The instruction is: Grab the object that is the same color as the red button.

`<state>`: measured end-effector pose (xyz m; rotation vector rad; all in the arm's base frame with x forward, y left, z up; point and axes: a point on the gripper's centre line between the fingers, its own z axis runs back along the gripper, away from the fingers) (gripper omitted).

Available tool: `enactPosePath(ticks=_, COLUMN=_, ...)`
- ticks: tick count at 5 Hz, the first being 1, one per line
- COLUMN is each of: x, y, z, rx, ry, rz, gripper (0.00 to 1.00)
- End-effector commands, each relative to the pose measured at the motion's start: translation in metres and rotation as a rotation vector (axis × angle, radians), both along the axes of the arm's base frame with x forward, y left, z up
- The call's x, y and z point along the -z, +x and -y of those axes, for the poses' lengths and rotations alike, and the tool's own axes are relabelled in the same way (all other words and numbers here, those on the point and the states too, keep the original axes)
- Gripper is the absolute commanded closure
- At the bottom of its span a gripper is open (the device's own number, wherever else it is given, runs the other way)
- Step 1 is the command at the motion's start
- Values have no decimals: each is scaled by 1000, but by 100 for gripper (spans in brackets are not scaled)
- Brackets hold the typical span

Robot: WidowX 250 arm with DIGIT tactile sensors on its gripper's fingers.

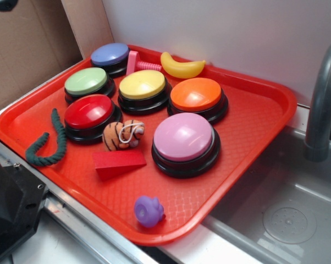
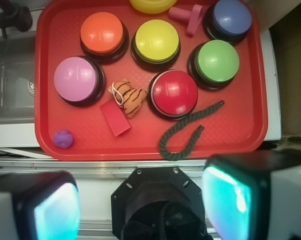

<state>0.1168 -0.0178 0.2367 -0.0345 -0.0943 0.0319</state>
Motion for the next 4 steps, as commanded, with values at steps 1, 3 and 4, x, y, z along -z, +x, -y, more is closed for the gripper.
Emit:
enactPosePath(ticks=1, x=0, y=0, z=0, rx=0, ry=0, rz=0, gripper=0)
enactPosePath(ticks=3, x=45, y=19, z=28, rx=136, ry=11, rz=71, gripper=0)
enactPosePath(ticks=4, x=71, y=24, z=39, rx=167, ry=28, rz=74, gripper=0)
